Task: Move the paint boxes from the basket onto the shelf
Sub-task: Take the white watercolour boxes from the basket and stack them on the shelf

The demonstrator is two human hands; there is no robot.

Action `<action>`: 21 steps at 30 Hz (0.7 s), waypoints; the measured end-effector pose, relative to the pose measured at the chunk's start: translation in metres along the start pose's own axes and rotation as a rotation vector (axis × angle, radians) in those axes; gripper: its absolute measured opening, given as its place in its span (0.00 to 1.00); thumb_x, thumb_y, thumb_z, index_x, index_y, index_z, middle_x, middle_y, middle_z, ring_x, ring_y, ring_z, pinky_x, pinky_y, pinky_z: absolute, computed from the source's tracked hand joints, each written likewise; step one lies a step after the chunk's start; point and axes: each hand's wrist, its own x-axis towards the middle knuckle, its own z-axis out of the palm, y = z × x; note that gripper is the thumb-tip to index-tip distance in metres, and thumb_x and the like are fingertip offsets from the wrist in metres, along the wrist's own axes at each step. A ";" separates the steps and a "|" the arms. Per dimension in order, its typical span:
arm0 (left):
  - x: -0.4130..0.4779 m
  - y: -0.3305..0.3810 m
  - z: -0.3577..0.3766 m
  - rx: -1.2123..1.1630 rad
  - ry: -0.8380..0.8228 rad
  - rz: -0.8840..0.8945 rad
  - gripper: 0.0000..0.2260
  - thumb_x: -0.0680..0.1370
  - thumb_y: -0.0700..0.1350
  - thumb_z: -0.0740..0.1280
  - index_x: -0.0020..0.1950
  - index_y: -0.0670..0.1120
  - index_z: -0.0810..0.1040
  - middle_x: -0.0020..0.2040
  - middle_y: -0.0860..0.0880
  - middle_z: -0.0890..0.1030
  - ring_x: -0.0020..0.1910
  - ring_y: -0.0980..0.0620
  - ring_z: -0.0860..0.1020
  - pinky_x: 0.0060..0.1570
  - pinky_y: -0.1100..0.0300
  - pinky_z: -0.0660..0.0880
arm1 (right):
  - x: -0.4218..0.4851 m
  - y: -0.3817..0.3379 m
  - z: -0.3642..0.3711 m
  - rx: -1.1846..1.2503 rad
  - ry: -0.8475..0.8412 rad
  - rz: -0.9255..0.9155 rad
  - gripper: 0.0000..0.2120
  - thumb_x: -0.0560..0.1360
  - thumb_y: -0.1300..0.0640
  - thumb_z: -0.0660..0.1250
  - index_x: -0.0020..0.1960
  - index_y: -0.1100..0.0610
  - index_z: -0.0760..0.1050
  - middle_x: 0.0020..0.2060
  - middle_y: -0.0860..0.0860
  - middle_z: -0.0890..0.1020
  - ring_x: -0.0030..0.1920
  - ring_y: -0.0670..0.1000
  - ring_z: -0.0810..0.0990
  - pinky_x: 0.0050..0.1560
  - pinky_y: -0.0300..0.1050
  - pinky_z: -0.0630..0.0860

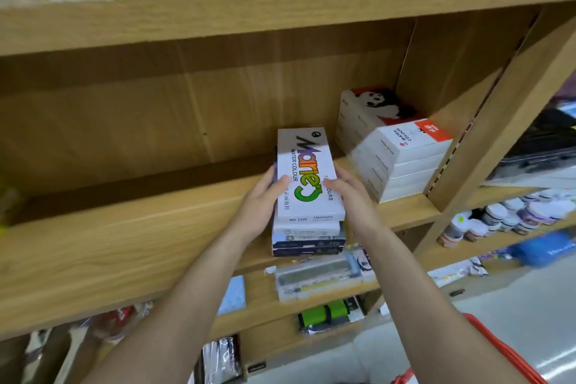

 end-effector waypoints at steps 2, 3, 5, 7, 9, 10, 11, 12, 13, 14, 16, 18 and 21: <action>-0.014 0.001 -0.005 0.054 0.042 0.017 0.33 0.80 0.54 0.69 0.82 0.49 0.61 0.78 0.56 0.69 0.71 0.60 0.71 0.52 0.76 0.71 | -0.017 0.009 -0.006 -0.009 0.076 -0.020 0.23 0.83 0.55 0.67 0.77 0.52 0.72 0.67 0.52 0.84 0.65 0.53 0.83 0.65 0.55 0.79; -0.025 -0.002 -0.009 0.086 0.028 0.037 0.35 0.78 0.58 0.70 0.82 0.51 0.61 0.76 0.61 0.69 0.72 0.61 0.71 0.56 0.74 0.71 | -0.030 0.016 -0.010 -0.033 0.102 -0.070 0.26 0.81 0.49 0.69 0.78 0.49 0.71 0.67 0.46 0.83 0.66 0.48 0.82 0.64 0.49 0.79; -0.050 -0.015 -0.013 0.206 -0.056 0.066 0.36 0.74 0.62 0.72 0.80 0.58 0.64 0.72 0.63 0.76 0.71 0.60 0.74 0.65 0.61 0.73 | -0.057 0.033 -0.016 -0.131 0.054 -0.198 0.32 0.77 0.40 0.69 0.80 0.46 0.69 0.67 0.35 0.82 0.68 0.41 0.79 0.63 0.42 0.77; -0.066 -0.029 -0.013 0.316 -0.107 0.077 0.40 0.73 0.61 0.75 0.81 0.60 0.61 0.72 0.63 0.77 0.72 0.59 0.74 0.68 0.53 0.72 | -0.075 0.054 -0.021 -0.270 -0.035 -0.279 0.37 0.76 0.35 0.69 0.81 0.43 0.65 0.72 0.36 0.78 0.73 0.43 0.76 0.68 0.47 0.75; -0.071 -0.035 -0.009 0.360 -0.101 0.099 0.43 0.72 0.54 0.77 0.82 0.61 0.57 0.70 0.65 0.77 0.69 0.61 0.76 0.64 0.58 0.75 | -0.077 0.065 -0.023 -0.448 -0.054 -0.357 0.38 0.76 0.35 0.71 0.82 0.42 0.64 0.74 0.40 0.77 0.74 0.46 0.75 0.69 0.49 0.74; -0.071 -0.034 -0.007 0.395 -0.087 0.116 0.43 0.72 0.53 0.77 0.81 0.63 0.57 0.68 0.68 0.78 0.66 0.63 0.77 0.61 0.63 0.76 | -0.074 0.065 -0.025 -0.527 -0.036 -0.391 0.36 0.77 0.39 0.72 0.81 0.42 0.64 0.73 0.40 0.77 0.73 0.45 0.75 0.69 0.47 0.75; -0.070 -0.033 -0.004 0.438 -0.071 0.135 0.43 0.71 0.52 0.76 0.80 0.65 0.56 0.65 0.69 0.79 0.64 0.65 0.78 0.58 0.65 0.76 | -0.071 0.065 -0.026 -0.580 -0.009 -0.416 0.34 0.77 0.42 0.73 0.80 0.43 0.67 0.72 0.38 0.77 0.72 0.42 0.75 0.68 0.43 0.75; -0.069 -0.032 -0.001 0.476 -0.059 0.158 0.43 0.71 0.52 0.76 0.79 0.67 0.57 0.64 0.70 0.79 0.63 0.65 0.79 0.57 0.64 0.77 | -0.068 0.062 -0.027 -0.614 0.017 -0.439 0.32 0.77 0.43 0.73 0.78 0.43 0.69 0.69 0.36 0.78 0.70 0.38 0.75 0.66 0.36 0.74; -0.066 -0.032 0.002 0.508 -0.047 0.179 0.42 0.71 0.53 0.76 0.79 0.68 0.57 0.64 0.69 0.80 0.62 0.64 0.79 0.58 0.61 0.77 | -0.065 0.060 -0.028 -0.629 0.035 -0.452 0.31 0.76 0.42 0.72 0.76 0.43 0.70 0.67 0.32 0.78 0.68 0.34 0.75 0.62 0.29 0.72; -0.064 -0.031 0.005 0.535 -0.033 0.196 0.42 0.71 0.53 0.76 0.78 0.68 0.57 0.64 0.68 0.80 0.62 0.63 0.79 0.59 0.59 0.77 | -0.063 0.059 -0.030 -0.628 0.053 -0.447 0.31 0.75 0.40 0.71 0.76 0.43 0.71 0.65 0.29 0.77 0.65 0.32 0.75 0.59 0.24 0.70; -0.055 -0.030 0.013 0.561 -0.007 0.210 0.41 0.71 0.53 0.76 0.76 0.72 0.56 0.64 0.69 0.79 0.62 0.63 0.79 0.59 0.58 0.77 | -0.058 0.062 -0.033 -0.611 0.130 -0.410 0.31 0.75 0.41 0.71 0.76 0.45 0.71 0.62 0.27 0.79 0.62 0.32 0.78 0.58 0.27 0.73; -0.043 -0.028 0.023 0.560 -0.004 0.212 0.42 0.72 0.50 0.76 0.72 0.80 0.53 0.62 0.74 0.78 0.61 0.70 0.77 0.55 0.64 0.76 | -0.052 0.064 -0.036 -0.630 0.275 -0.382 0.28 0.78 0.46 0.74 0.75 0.48 0.73 0.61 0.37 0.84 0.60 0.41 0.82 0.58 0.40 0.79; -0.018 -0.031 0.040 0.555 -0.029 0.214 0.47 0.73 0.44 0.76 0.77 0.75 0.50 0.63 0.74 0.76 0.58 0.79 0.73 0.52 0.78 0.69 | -0.042 0.062 -0.043 -0.650 0.479 -0.358 0.22 0.79 0.50 0.73 0.71 0.52 0.76 0.58 0.48 0.86 0.56 0.49 0.84 0.56 0.53 0.82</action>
